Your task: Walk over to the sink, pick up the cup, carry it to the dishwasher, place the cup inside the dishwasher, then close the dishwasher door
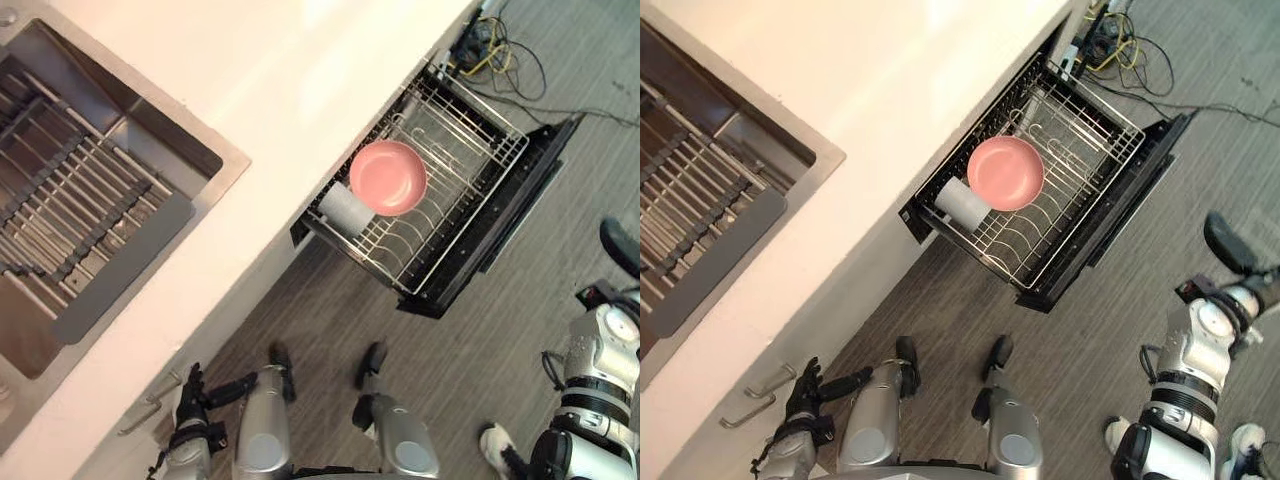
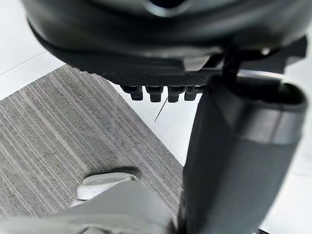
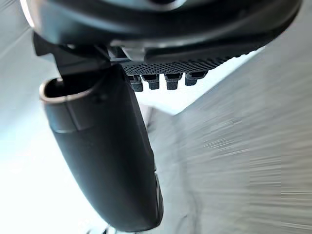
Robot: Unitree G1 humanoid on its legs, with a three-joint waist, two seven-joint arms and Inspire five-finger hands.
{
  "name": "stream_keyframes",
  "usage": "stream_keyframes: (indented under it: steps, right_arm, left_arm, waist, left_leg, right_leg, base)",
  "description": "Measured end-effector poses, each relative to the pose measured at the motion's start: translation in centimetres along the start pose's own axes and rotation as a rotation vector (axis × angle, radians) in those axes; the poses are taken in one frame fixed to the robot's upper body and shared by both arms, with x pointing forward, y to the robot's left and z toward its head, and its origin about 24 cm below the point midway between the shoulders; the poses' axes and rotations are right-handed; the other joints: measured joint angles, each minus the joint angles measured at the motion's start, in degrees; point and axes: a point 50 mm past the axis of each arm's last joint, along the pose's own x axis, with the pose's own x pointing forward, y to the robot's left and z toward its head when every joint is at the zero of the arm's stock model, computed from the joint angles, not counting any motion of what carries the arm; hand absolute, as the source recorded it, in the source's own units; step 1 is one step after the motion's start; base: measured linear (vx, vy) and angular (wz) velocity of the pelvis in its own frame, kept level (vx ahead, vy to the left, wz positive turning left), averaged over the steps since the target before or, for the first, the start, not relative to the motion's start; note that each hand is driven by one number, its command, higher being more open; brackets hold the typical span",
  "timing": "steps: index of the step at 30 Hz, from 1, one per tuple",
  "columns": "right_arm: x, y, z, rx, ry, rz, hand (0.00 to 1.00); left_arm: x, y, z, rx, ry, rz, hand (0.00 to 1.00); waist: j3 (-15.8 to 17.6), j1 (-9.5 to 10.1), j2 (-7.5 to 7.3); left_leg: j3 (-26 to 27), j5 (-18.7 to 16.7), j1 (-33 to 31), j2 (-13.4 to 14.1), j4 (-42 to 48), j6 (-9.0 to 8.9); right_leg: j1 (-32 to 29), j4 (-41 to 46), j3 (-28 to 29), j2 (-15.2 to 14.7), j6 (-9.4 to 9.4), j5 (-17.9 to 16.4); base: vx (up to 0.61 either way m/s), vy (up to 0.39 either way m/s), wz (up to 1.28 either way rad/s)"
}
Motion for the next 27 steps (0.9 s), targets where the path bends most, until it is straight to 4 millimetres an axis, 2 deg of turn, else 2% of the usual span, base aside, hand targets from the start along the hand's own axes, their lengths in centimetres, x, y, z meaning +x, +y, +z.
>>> stream_keyframes:
  steps: [1, 4, 6, 10, 12, 14, 15, 18, 23, 27]
  right_arm:
    - [0.1, -0.2, -0.9, 0.048, 0.064, 0.0, 0.0]
    - [-0.1, 0.2, -2.8, 0.141, 0.181, 0.067, 0.0]
    - [-0.3, 0.8, -3.2, 0.151, 0.2, 0.123, 0.0]
    - [-0.7, 2.9, -3.5, 0.167, 0.204, 0.241, 0.0]
    - [-1.0, 4.6, -3.3, 0.163, 0.186, 0.321, 0.0]
    - [-1.5, 7.4, -2.6, 0.134, 0.16, 0.439, 0.0]
    - [-1.6, 8.1, -2.3, 0.117, 0.149, 0.468, 0.0]
    - [-0.8, 8.3, -1.5, 0.107, 0.124, 0.43, 0.0]
    - [0.1, 8.3, -0.7, 0.011, 0.097, 0.399, 0.0]
    - [1.2, 9.4, 1.4, -0.081, 0.082, 0.337, 0.0]
  left_arm:
    - [0.0, -0.3, 0.1, 0.009, 0.0, -0.009, 1.0]
    - [0.2, -2.0, 0.7, 0.036, -0.015, -0.052, 1.0]
    - [0.3, -2.8, 1.1, 0.045, -0.015, -0.07, 1.0]
    - [0.4, -3.8, 1.6, 0.07, -0.025, -0.102, 1.0]
    - [0.4, -4.4, 1.7, 0.079, -0.03, -0.12, 1.0]
    - [0.3, -5.2, 1.9, 0.068, -0.036, -0.143, 1.0]
    - [0.3, -5.5, 2.0, 0.067, -0.04, -0.15, 1.0]
    - [0.1, -6.4, 2.0, 0.055, -0.042, -0.176, 1.0]
    - [-0.1, -7.0, 1.9, 0.012, -0.036, -0.186, 1.0]
    - [-0.2, -6.9, 1.6, -0.017, -0.01, -0.199, 1.0]
  waist:
    - [0.39, -0.05, 0.81]
    - [0.93, 0.01, 4.48]
    - [0.9, 0.09, 5.73]
    - [0.88, 0.07, 6.01]
    - [0.91, 0.04, 6.06]
    - [1.25, 0.19, 6.75]
    - [1.38, 0.21, 7.01]
    - [1.99, 0.34, 8.25]
    - [2.54, 0.41, 10.12]
    - [2.66, 1.4, 12.33]
  left_leg:
    - [0.23, 0.01, -0.04, -0.11, 0.23, 0.04]
    - [0.15, 0.84, -1.63, -0.12, -0.31, 0.97]
    - [0.1, 1.87, -2.27, -0.42, -1.34, 1.05]
    - [-0.35, 3.89, -2.22, -1.22, -3.66, 1.01]
    - [-0.81, 4.63, -2.15, -1.74, -4.59, 1.05]
    - [-2.05, 5.76, -2.02, -2.79, -5.97, 1.21]
    - [-2.37, 6.11, -1.96, -3.06, -6.34, 1.28]
    - [-4.44, 7.51, -1.04, -4.64, -8.04, 1.69]
    - [-9.87, 10.34, 0.61, -7.05, -10.54, 1.88]
    - [-17.19, 11.61, 1.33, -9.92, -10.89, 0.96]
  right_leg:
    - [-0.21, 0.25, 0.09, -0.27, 0.21, 0.0]
    - [-2.17, 0.99, 0.13, -0.58, 0.51, 0.16]
    - [-3.1, 0.99, 0.11, -0.7, 0.57, 0.5]
    - [-3.74, 1.0, -0.38, -1.02, 0.28, 0.83]
    - [-3.74, 1.0, -0.98, -1.36, 0.28, 0.83]
    - [-3.36, 1.16, -2.26, -2.04, 0.28, 0.82]
    - [-3.15, 1.19, -2.81, -2.22, 0.28, 0.8]
    - [-2.0, 2.55, -5.23, -3.57, 0.41, 0.08]
    - [0.11, 8.92, -10.51, -6.5, 1.02, -3.87]
    - [2.66, 20.25, -17.77, -11.4, 1.39, -10.94]
  base:
    - [-0.13, 0.105, -0.03]
    - [-0.15, 0.03, -0.01]
    - [-0.09, -0.017, 0.04]
    - [-0.04, -0.012, 0.12]
    - [-0.01, 0.005, 0.19]
    - [-0.02, 0.021, 0.3]
    - [-0.03, 0.026, 0.4]
    - [-0.05, 0.05, 0.44]
    - [-0.07, 0.067, 0.61]
    - [-0.09, 0.015, 1.01]
